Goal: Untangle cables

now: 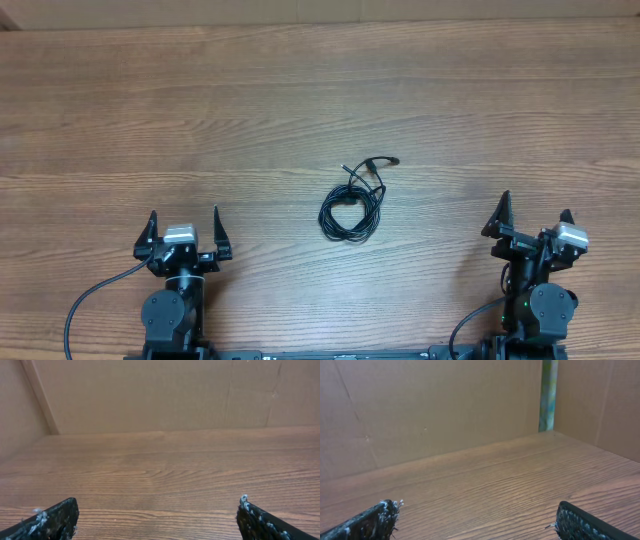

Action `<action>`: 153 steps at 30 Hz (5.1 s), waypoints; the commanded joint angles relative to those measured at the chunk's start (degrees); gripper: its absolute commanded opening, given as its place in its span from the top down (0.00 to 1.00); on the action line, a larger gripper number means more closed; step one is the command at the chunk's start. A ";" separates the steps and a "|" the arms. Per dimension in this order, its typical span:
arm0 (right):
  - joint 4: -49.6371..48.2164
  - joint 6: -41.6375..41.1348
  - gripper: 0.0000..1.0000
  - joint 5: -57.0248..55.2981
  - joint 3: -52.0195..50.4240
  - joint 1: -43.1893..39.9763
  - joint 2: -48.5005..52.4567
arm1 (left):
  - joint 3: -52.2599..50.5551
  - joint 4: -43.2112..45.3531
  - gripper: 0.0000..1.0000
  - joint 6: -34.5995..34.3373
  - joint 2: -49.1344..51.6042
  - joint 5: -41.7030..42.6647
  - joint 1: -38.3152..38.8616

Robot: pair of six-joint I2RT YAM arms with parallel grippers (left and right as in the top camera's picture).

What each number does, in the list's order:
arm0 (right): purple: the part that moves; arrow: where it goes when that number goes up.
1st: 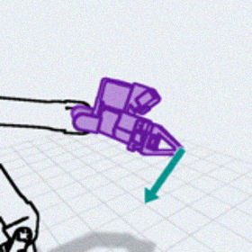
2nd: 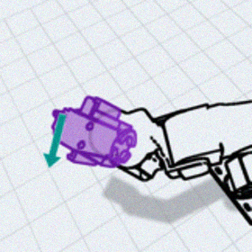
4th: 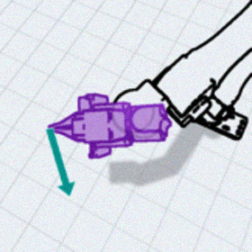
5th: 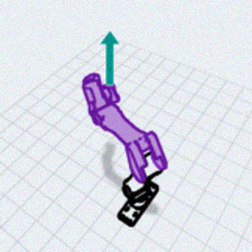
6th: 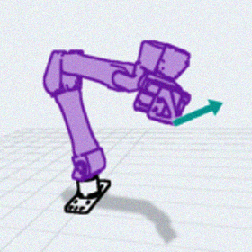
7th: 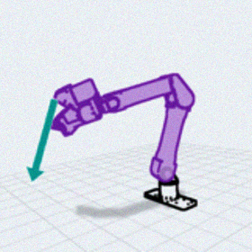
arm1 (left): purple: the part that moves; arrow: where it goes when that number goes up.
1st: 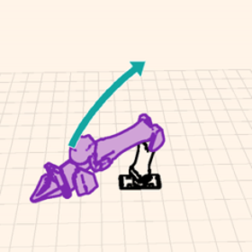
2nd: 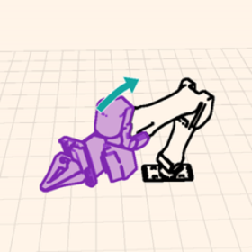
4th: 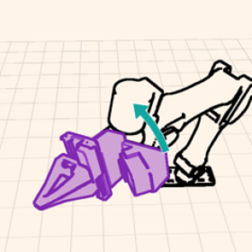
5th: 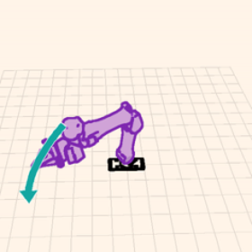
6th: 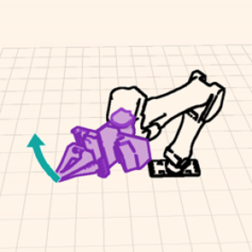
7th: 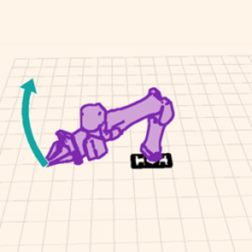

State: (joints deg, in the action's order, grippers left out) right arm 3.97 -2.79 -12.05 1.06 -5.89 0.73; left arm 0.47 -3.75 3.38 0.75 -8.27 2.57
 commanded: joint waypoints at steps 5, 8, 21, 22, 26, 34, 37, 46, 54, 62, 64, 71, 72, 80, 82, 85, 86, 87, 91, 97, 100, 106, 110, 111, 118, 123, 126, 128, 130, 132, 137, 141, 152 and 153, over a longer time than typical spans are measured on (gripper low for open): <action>-0.46 -0.17 0.00 -0.52 -0.59 0.24 -0.57 | -0.15 -0.04 0.00 0.31 -0.50 0.61 -0.31; -0.46 -0.15 0.00 -0.52 -0.59 0.24 -0.57 | -0.15 -0.04 0.00 0.31 -0.50 0.61 -0.31; -0.48 -0.17 0.00 -0.52 -0.59 0.24 -0.57 | -0.15 -0.04 0.01 0.31 -0.50 0.61 -0.31; -0.46 -0.17 0.00 -0.52 -0.59 0.24 -0.57 | -0.15 -0.04 0.00 0.31 -0.50 0.61 -0.31; -0.46 -0.17 0.00 -0.52 -0.59 0.24 -0.57 | -0.15 -0.04 0.00 0.31 -0.50 0.61 -0.31; -0.46 -0.17 0.00 -0.52 -0.59 0.24 -0.57 | -0.15 -0.04 0.00 0.31 -0.50 0.61 -0.31; -0.46 -0.15 0.00 -0.52 -0.59 0.24 -0.57 | -0.15 -0.04 0.00 0.31 -0.50 0.61 -0.31; -0.46 -0.15 0.00 -0.50 -0.59 0.24 -0.57 | -0.15 -0.04 0.01 0.31 -0.50 0.61 -0.31; -0.46 -0.15 0.00 -0.50 -0.59 0.24 -0.57 | -0.15 -0.04 0.01 0.31 -0.50 0.61 -0.31; -0.46 -0.15 0.00 -0.52 -0.59 0.24 -0.57 | -0.15 -0.04 0.00 0.31 -0.50 0.61 -0.31; -0.48 -0.17 0.00 -0.52 -0.59 0.24 -0.57 | -0.15 -0.04 0.01 0.28 -0.50 0.61 -0.31; -0.46 -0.15 0.00 -0.52 -0.59 0.24 -0.57 | -0.15 -0.04 0.00 0.31 -0.50 0.61 -0.31; -0.46 -0.15 0.00 -0.52 -0.59 0.24 -0.57 | -0.15 -0.04 0.00 0.31 -0.50 0.61 -0.31; -0.48 -0.17 0.00 -0.46 -0.59 0.24 -0.57 | -0.15 0.07 0.01 1.79 -0.50 0.00 -0.31; -0.79 -0.15 0.00 -0.66 -0.59 0.24 -0.57 | -0.15 0.07 0.00 1.79 -0.50 0.02 -0.31; -2.38 -0.15 0.00 -2.05 -0.59 0.24 -0.57 | -0.15 1.14 0.00 1.55 -0.50 3.43 -0.31; -2.56 -0.15 0.00 -2.08 -0.59 0.24 -0.57 | -0.15 1.27 0.00 1.57 -0.50 4.76 -0.31; -2.64 -0.13 0.00 -2.10 -0.59 0.24 -0.57 | -0.15 1.60 0.00 1.57 -0.50 5.60 -0.31; -2.89 -0.33 0.00 -2.08 -0.59 0.26 -0.57 | -0.15 2.56 0.01 0.24 -0.50 6.47 -0.31; -7.50 -2.99 0.00 19.43 1.99 0.26 -0.57 | 2.71 7.34 0.00 -1.22 -0.50 21.79 -0.31; -8.90 -3.02 0.00 28.41 6.23 0.26 -0.57 | 8.07 6.54 0.00 -9.77 -0.50 22.29 -0.31; -8.28 -3.26 0.00 36.20 17.49 0.26 -0.57 | 23.43 -4.07 0.00 -16.33 -0.50 22.32 -0.31; 2.86 -3.17 0.00 34.12 27.26 0.26 0.76 | 35.56 -16.76 0.00 -16.28 -0.28 19.96 -0.31; 6.80 -3.19 0.00 33.09 29.77 0.26 1.66 | 38.56 -20.33 0.00 -16.26 -0.07 18.47 -0.31; 36.06 -5.90 0.00 32.24 49.33 0.26 11.28 | 54.40 -42.51 0.00 -16.44 4.35 10.54 -0.31; 56.26 -7.89 0.00 33.48 65.85 0.26 20.31 | 60.13 -52.68 0.00 -19.37 9.29 13.35 -0.31; 65.42 -7.89 0.00 38.38 73.53 0.26 24.13 | 61.72 -51.98 0.00 -21.90 10.08 25.49 -0.31; 68.43 -7.93 0.00 39.26 76.30 0.26 25.16 | 62.23 -52.04 0.01 -22.23 10.05 35.45 -0.31; 70.40 -7.93 0.00 39.89 77.20 0.26 25.20 | 62.20 -53.31 0.00 -21.09 10.05 39.47 -0.31; 71.84 -7.91 0.00 40.57 77.22 0.26 25.16 | 61.96 -55.10 0.00 -21.22 10.05 39.34 -0.31; 74.23 -7.89 0.00 43.19 77.18 0.26 25.18 | 61.44 -58.03 0.00 -23.19 10.05 39.45 -0.31; 72.37 -7.89 0.01 41.27 77.18 0.26 25.18 | 60.94 -58.36 0.00 -22.75 10.08 32.65 -0.31; 68.04 -7.93 0.00 39.34 75.89 0.24 25.18 | 47.60 -55.52 0.00 -42.18 10.12 17.22 -0.31; 67.54 -7.96 0.00 39.10 75.30 0.26 25.29 | 46.62 -53.55 0.00 -42.36 10.12 18.78 -0.31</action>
State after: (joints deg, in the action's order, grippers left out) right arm 72.47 -10.55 28.42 77.41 -5.91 25.30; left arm 49.28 -60.10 -32.10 10.68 10.92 2.57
